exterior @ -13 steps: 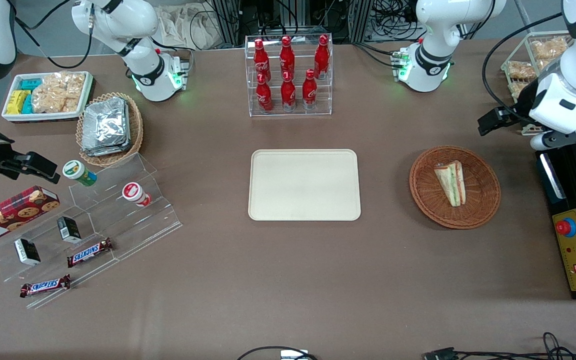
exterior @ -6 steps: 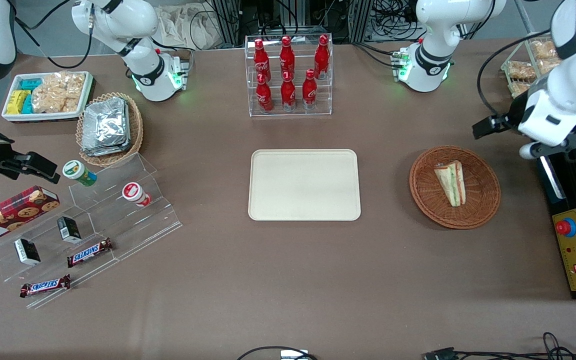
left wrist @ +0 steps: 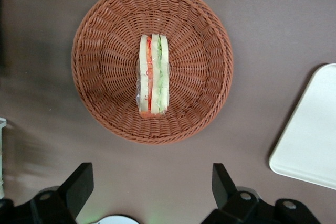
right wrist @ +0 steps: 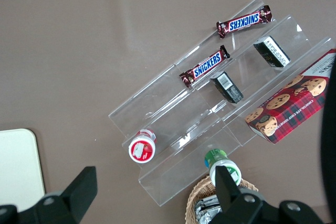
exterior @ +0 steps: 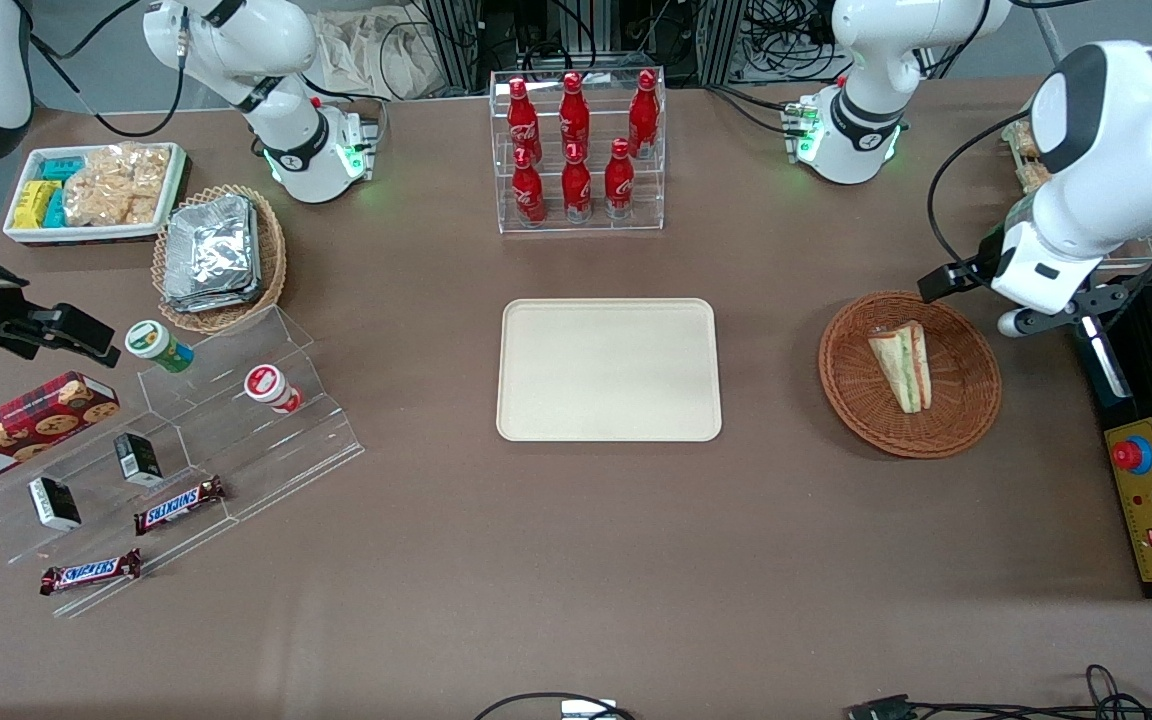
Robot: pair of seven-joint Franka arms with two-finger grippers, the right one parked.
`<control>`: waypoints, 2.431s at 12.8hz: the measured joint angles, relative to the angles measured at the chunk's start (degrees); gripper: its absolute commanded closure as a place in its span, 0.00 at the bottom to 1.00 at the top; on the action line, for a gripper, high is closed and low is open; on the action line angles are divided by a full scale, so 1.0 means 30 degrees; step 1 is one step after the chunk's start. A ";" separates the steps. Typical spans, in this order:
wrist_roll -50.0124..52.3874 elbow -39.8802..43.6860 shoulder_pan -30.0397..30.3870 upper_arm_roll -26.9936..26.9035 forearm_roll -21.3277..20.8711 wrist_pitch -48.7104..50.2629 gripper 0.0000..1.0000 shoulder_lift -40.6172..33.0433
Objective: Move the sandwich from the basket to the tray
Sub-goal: 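Lower the open left gripper around the wrapped sandwich in the basket, then close the left gripper on the sandwich and lift it from the basket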
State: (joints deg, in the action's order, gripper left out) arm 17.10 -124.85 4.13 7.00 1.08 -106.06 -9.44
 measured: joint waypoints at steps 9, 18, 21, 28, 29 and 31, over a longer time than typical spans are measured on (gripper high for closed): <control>-0.0990 -0.2815 0.0024 -0.0773 -0.0015 -0.4056 0.00 0.0512; -0.1503 -0.5748 0.0014 -0.1052 -0.0018 -1.1457 0.03 0.5116; -0.1529 -0.5737 0.0014 -0.1053 -0.0019 -1.1617 0.94 0.5356; -0.1587 -0.5330 0.0022 -0.1160 -0.0018 -0.9883 0.98 0.4115; -0.1614 -0.5071 0.0019 -0.1160 -0.0018 -0.8792 0.98 0.3178; -0.1655 -0.4116 -0.0003 -0.1156 -0.0018 -0.5390 0.98 0.0799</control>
State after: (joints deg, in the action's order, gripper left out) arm 12.13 -137.19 4.12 3.53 1.03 -122.23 -7.04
